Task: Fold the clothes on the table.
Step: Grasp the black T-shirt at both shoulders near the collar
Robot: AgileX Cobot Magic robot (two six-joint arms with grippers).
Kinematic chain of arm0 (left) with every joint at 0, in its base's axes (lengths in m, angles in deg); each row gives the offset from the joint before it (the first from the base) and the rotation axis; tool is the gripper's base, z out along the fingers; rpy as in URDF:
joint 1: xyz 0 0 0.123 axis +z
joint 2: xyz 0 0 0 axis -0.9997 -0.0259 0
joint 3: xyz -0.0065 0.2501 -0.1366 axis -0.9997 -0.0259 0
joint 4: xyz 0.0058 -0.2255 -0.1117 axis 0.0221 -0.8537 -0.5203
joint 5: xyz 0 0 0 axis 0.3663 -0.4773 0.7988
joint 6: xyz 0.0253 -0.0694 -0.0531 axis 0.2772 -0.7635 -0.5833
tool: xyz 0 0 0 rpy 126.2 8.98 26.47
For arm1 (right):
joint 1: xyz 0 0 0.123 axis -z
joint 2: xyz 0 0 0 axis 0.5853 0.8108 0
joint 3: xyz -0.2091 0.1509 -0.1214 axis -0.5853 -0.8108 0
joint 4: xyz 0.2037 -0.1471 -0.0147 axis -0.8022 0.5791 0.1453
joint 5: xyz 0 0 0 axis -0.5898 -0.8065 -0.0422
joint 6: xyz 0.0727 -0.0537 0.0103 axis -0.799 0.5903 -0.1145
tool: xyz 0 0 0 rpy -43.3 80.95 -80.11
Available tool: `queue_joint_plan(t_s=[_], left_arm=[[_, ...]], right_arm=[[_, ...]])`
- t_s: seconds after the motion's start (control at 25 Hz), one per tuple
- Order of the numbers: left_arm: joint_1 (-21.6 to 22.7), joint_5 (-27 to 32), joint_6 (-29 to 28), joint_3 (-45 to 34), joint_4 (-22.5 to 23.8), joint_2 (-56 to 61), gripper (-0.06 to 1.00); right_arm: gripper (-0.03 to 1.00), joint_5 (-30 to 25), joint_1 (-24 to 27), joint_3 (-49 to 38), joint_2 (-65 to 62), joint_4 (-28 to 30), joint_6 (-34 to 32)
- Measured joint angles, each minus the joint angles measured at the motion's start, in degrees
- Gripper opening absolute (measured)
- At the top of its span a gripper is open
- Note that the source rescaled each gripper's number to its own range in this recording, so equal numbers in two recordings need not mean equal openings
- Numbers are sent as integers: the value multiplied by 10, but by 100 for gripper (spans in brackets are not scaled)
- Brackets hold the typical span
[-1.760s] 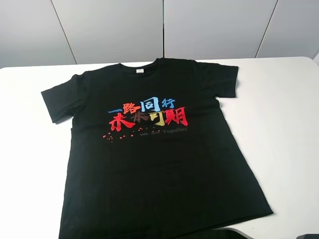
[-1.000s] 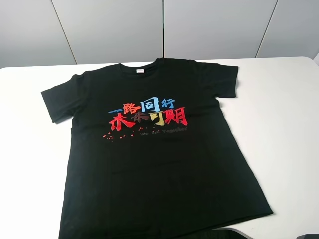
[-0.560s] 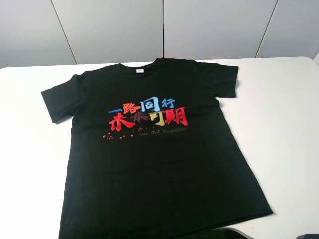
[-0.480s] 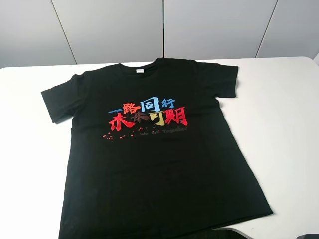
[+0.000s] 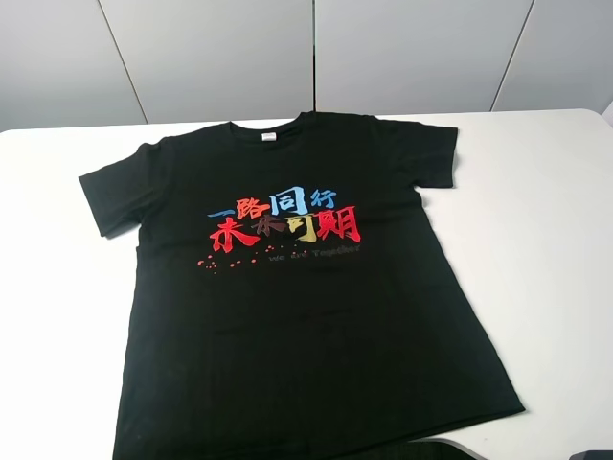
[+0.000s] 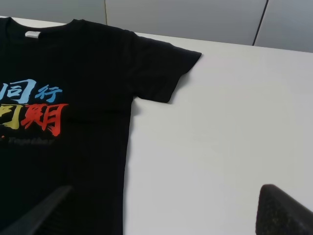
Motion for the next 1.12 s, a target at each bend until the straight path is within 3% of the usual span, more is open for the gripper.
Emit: queue_joint_plan(t_s=[0.28, 0.56, 0.72, 0.96, 1.12], left_arm=[[0, 0, -15, 0, 29, 0, 100], [0, -13, -17, 13, 48, -22, 100], [0, -24, 23, 32, 48, -117, 100], [0, -127, 75, 72, 49, -261, 100], [-12, -159, 126, 93, 43, -352, 90]], right_arm=[[78, 11, 0, 0, 0, -12, -30], [77, 13, 0, 53, 53, 2, 14], [77, 12, 0, 109, 170, 1, 71], [77, 3, 0, 207, 377, -46, 186], [77, 12, -20, 266, 513, -58, 247]])
